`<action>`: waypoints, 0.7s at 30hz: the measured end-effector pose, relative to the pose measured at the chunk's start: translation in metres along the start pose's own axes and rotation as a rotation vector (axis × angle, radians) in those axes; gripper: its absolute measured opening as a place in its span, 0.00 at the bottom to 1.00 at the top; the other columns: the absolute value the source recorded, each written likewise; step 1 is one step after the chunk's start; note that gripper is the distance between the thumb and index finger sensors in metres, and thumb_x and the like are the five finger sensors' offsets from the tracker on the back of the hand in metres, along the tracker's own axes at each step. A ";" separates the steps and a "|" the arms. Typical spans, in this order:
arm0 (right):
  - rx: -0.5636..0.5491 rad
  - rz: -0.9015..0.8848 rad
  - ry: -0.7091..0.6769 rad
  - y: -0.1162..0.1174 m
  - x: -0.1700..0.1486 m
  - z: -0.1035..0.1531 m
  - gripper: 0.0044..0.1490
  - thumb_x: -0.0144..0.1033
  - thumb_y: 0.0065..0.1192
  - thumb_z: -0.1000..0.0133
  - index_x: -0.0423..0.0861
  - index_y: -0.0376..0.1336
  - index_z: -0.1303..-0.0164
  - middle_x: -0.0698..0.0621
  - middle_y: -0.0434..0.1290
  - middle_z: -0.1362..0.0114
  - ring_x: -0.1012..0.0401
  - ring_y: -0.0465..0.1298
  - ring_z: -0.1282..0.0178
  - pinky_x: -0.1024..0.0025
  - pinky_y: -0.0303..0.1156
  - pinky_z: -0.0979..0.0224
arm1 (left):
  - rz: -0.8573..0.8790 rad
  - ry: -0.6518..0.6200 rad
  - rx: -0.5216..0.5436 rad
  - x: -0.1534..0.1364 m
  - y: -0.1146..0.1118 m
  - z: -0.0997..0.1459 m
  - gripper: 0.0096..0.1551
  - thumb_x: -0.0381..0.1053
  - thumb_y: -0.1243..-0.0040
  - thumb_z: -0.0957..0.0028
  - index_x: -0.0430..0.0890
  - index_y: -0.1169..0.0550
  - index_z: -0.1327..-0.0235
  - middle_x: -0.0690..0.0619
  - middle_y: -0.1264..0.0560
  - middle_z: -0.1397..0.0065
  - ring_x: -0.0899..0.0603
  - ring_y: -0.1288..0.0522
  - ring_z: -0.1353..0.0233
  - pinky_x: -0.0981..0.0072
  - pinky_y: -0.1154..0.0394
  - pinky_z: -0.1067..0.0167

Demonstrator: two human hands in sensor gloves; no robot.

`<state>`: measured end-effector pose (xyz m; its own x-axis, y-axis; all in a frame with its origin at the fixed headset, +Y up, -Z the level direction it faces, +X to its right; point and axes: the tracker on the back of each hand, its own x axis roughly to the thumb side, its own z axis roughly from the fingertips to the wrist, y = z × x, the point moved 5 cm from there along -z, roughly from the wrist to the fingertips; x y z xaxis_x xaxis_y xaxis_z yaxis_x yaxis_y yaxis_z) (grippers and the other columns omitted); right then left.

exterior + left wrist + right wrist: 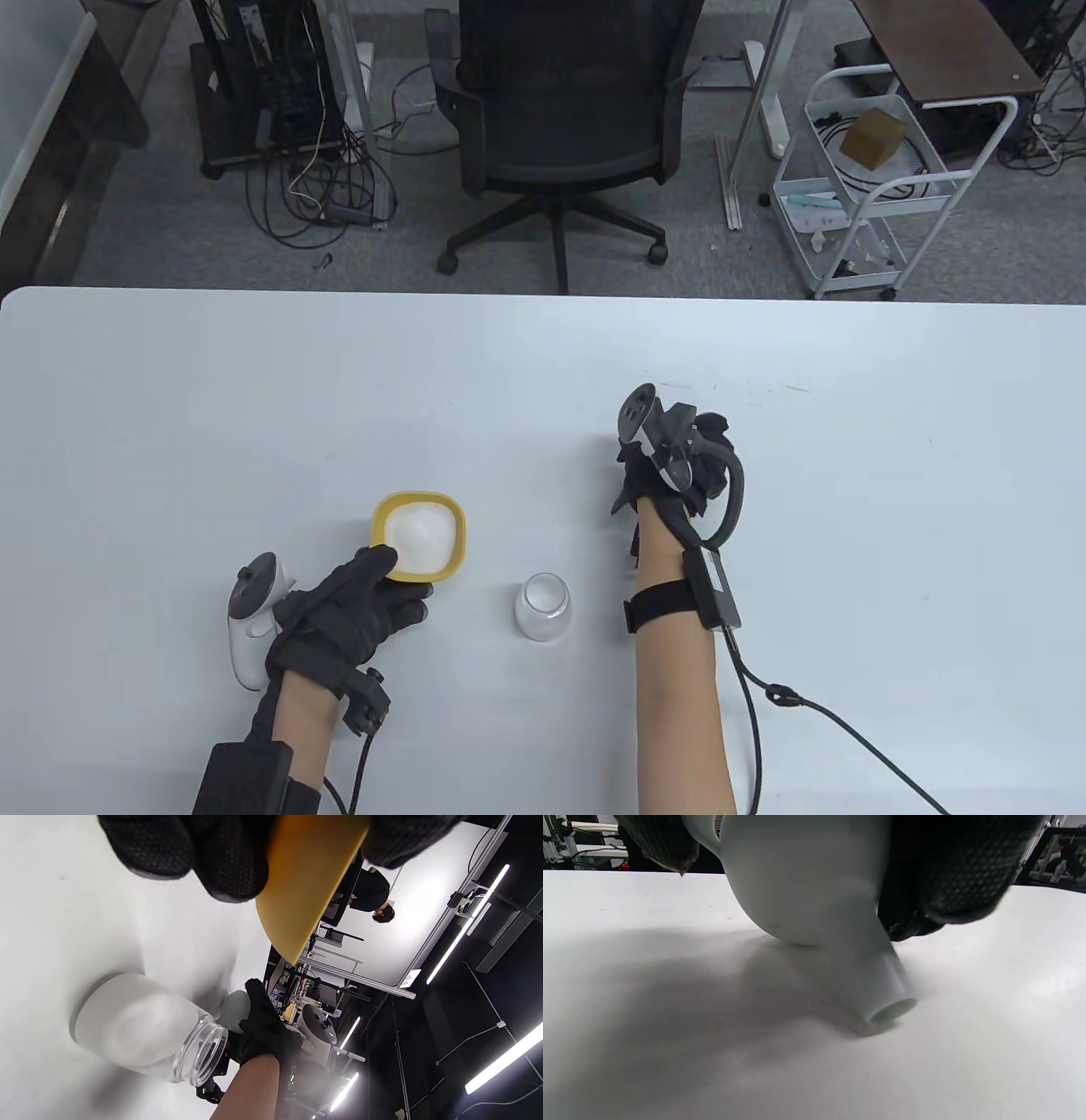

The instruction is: Unscrew the press dispenser and pour salt into it

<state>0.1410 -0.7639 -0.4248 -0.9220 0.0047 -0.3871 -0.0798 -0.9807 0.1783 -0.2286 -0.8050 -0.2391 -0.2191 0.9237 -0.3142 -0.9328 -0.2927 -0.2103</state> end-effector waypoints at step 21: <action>-0.105 -0.047 -0.102 0.002 -0.007 0.007 0.77 0.57 0.71 0.41 0.05 0.43 0.21 0.11 0.61 0.27 0.31 0.75 0.37 0.39 0.77 0.36 | 0.011 -0.009 -0.013 0.000 -0.005 -0.002 0.58 0.70 0.39 0.37 0.28 0.43 0.17 0.33 0.33 0.23 0.40 0.22 0.31 0.39 0.26 0.32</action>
<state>0.1442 -0.7646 -0.4154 -0.9523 0.0659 -0.2980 -0.0891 -0.9939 0.0648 -0.2230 -0.8043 -0.2398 -0.2315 0.9227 -0.3083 -0.9266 -0.3056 -0.2189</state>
